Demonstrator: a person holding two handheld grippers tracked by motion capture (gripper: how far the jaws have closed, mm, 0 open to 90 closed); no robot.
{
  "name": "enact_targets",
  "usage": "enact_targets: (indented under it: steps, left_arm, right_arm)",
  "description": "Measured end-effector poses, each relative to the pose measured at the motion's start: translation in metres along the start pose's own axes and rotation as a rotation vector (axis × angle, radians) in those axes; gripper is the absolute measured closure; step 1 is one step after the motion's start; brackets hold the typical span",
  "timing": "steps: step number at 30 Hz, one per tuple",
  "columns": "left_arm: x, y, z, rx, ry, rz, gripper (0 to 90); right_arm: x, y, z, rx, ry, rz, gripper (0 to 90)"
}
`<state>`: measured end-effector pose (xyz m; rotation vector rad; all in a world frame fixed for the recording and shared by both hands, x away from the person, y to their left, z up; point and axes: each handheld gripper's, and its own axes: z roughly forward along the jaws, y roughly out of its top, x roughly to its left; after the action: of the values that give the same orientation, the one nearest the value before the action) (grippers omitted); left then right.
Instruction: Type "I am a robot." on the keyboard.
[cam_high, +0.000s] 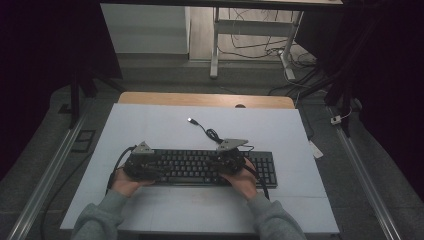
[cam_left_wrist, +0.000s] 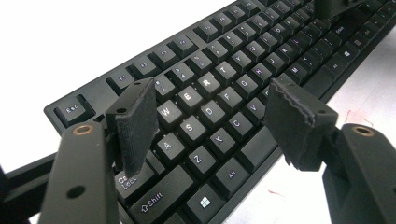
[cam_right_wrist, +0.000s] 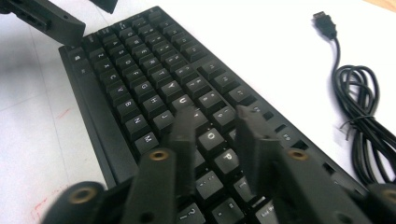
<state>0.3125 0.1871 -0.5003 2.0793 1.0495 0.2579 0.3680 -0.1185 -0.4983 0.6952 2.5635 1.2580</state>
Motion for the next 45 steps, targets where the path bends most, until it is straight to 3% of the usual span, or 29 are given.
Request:
enact_targets:
  steps: [6, 19, 36, 39, 45]
  left_arm:
    - [-0.001, 0.0, 0.001, 0.007, 0.0, 0.006, 34.3]
    - [-0.002, 0.0, 0.002, 0.013, -0.001, 0.011, 34.3]
    - [-0.001, 0.0, 0.003, 0.016, -0.001, 0.015, 34.0]
    - [-0.001, 0.0, 0.003, 0.016, -0.001, 0.013, 34.0]
    - [-0.001, 0.0, 0.002, 0.013, 0.0, 0.014, 34.0]
  right_arm:
    - [-0.001, 0.001, 0.008, 0.026, 0.013, -0.006, 89.5]
    - [-0.003, 0.003, 0.023, 0.064, -0.01, -0.014, 89.7]
    - [-0.002, 0.001, 0.028, 0.067, -0.008, -0.015, 89.6]
    - [-0.001, 0.0, 0.03, 0.088, -0.02, -0.039, 89.7]
    - [-0.001, 0.001, 0.028, 0.071, -0.024, -0.039, 89.7]
